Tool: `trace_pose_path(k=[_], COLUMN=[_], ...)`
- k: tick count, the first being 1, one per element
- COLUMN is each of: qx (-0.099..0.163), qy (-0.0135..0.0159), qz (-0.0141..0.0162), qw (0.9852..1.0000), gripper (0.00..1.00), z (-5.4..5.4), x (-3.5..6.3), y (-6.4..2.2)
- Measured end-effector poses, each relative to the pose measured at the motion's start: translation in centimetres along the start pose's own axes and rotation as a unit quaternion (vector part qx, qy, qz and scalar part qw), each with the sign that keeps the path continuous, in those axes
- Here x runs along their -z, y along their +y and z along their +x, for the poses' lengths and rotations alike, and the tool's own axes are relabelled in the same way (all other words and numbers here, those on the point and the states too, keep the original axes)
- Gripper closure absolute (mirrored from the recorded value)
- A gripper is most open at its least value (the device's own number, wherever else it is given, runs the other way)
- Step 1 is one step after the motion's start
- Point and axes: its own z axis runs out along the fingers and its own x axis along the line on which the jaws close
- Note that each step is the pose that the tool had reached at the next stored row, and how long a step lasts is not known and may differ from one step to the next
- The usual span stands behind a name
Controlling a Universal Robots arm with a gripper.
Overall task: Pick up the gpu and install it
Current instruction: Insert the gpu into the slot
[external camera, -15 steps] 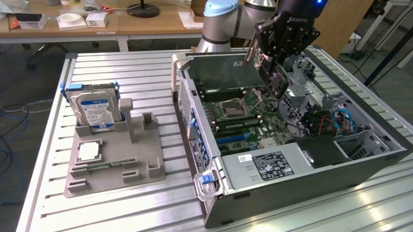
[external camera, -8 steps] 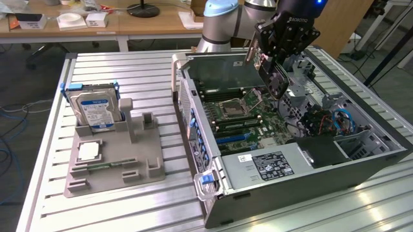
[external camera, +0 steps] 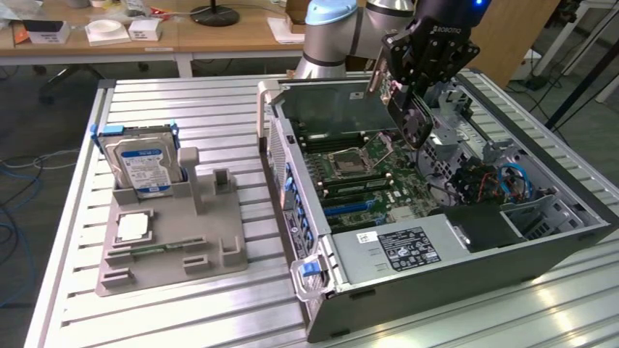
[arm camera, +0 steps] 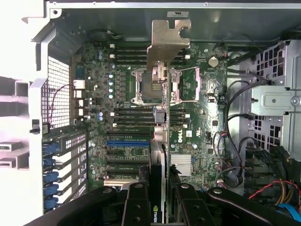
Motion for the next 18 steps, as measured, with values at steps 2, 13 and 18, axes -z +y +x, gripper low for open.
trace_pose_path(k=[2, 13, 18], qx=[0.001, 0.004, 0.012], qy=[0.0, 0.0001, 0.0003], qz=[0.0, 0.0001, 0.0004], qw=[1.0, 1.0, 0.9999], gripper=[0.74, 0.74, 0.74], z=[0.0, 0.0, 0.0], x=[0.0, 0.0, 0.0], y=[0.0, 0.0, 0.0])
